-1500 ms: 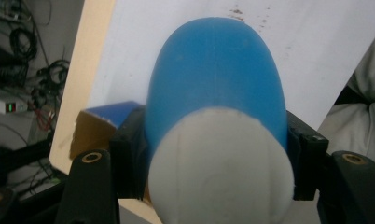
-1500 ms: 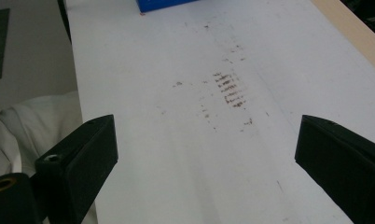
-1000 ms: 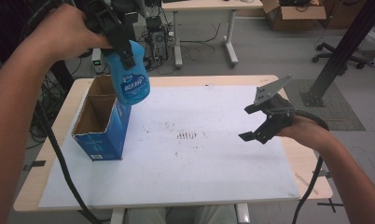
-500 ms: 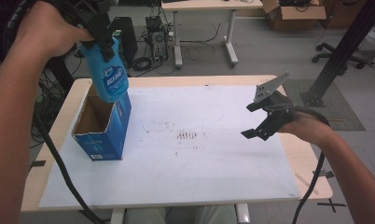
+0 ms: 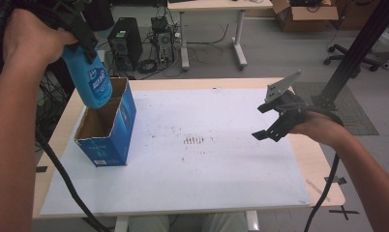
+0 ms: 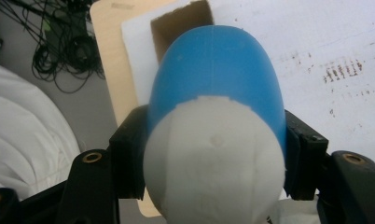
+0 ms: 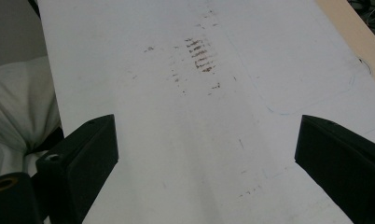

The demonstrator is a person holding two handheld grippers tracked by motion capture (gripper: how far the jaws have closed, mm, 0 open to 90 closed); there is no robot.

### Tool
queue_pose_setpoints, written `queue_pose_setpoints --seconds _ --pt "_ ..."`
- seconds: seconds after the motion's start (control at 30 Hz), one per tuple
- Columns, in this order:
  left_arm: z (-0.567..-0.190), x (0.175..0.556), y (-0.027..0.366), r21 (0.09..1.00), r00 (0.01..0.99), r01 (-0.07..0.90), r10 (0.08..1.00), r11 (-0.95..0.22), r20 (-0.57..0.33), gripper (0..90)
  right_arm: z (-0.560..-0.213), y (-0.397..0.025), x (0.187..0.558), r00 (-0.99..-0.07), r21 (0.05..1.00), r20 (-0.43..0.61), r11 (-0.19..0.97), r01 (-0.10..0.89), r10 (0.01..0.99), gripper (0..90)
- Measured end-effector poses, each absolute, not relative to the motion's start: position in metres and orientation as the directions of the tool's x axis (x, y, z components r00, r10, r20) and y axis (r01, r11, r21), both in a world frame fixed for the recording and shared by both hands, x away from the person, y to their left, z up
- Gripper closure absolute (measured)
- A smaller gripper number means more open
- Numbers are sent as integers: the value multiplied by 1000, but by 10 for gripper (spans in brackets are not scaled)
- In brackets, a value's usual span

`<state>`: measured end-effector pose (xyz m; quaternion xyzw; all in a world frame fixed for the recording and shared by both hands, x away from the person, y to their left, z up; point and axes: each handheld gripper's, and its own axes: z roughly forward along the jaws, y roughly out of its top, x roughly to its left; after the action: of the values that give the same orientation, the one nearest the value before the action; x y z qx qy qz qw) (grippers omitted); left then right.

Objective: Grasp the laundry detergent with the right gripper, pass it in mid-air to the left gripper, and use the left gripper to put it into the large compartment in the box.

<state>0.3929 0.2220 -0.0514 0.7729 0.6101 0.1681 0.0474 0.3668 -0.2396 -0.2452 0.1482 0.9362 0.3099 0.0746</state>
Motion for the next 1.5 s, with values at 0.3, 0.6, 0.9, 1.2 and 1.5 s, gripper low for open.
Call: queue_pose_setpoints --seconds 0.3,0.6,0.9,1.2,1.5 --pt "-69 388 237 301 120 937 972 -177 201 382 -244 -238 359 -946 583 -57 780 228 319 58" --pt "-82 387 240 320 63 940 980 -122 189 382 -243 -240 357 -943 586 -71 779 225 326 59" --pt "-97 389 242 329 30 940 983 -89 179 382 -245 -249 355 -938 589 -72 773 235 340 59" --pt "-120 393 246 325 35 941 982 -95 184 382 -249 -249 356 -938 588 -69 773 237 340 63" --pt "-149 399 247 308 46 946 983 -99 175 382 -251 -248 357 -937 589 -64 771 241 342 65"
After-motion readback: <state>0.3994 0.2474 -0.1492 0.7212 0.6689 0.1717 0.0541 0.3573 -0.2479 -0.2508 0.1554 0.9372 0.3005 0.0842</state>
